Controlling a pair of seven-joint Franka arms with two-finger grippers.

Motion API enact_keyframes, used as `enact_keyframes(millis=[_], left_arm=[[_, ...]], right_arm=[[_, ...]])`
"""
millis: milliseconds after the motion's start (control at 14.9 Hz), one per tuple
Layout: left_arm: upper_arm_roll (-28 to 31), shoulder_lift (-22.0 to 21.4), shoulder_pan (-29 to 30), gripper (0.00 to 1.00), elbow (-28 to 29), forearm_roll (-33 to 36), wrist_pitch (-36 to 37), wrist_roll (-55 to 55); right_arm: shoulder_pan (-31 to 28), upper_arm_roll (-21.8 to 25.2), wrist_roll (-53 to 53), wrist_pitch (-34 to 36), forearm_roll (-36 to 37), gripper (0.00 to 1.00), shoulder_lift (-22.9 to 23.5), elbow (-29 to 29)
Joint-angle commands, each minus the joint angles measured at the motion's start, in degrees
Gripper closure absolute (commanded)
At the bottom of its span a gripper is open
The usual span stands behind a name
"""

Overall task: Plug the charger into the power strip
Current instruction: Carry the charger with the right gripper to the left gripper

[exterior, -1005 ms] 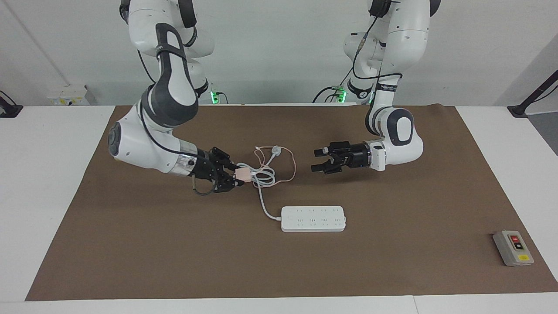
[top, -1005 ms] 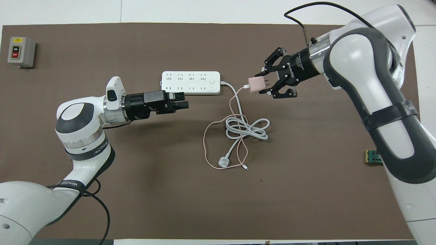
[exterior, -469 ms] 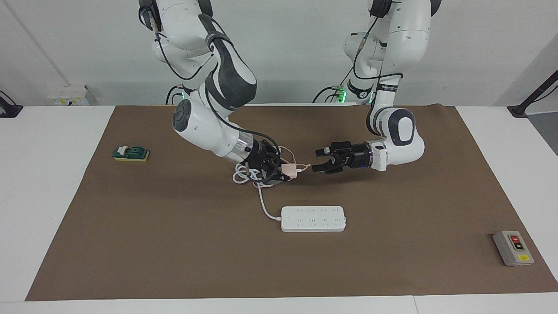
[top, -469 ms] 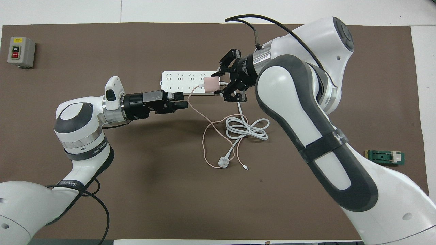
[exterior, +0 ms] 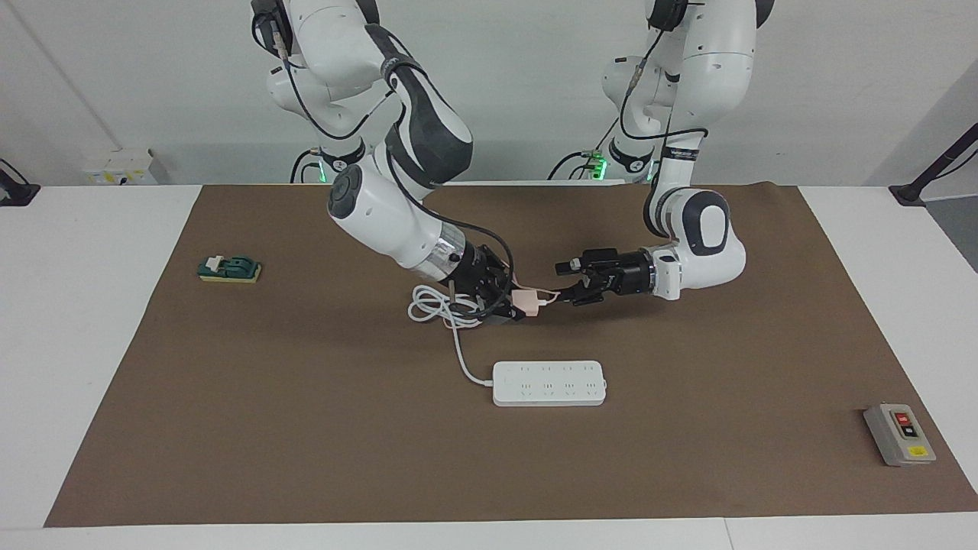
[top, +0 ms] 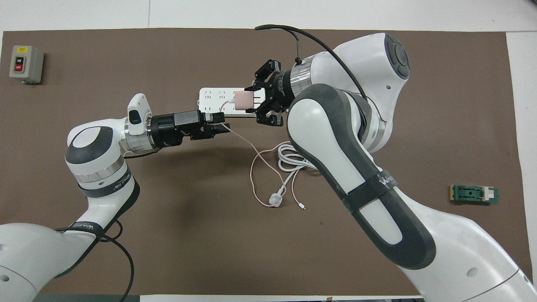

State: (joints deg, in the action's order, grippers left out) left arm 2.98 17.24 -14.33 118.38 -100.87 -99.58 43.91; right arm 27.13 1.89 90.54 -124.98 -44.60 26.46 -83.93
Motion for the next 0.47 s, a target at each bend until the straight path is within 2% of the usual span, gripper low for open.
enact_keyframes(millis=[0, 402], left_arm=[[-0.1, -0.3, -0.2, 0.0, -0.3, -1.3, -0.1, -0.1], [0.1, 0.0, 0.2, 0.0, -2.3, -1.3, -0.8, -1.9]], right_arm=[[1.3, 0.2, 1.0, -1.8, -1.5, 1.0, 0.6, 0.3], [2.3, 0.2, 1.0, -1.9, -1.5, 1.0, 0.7, 0.2]])
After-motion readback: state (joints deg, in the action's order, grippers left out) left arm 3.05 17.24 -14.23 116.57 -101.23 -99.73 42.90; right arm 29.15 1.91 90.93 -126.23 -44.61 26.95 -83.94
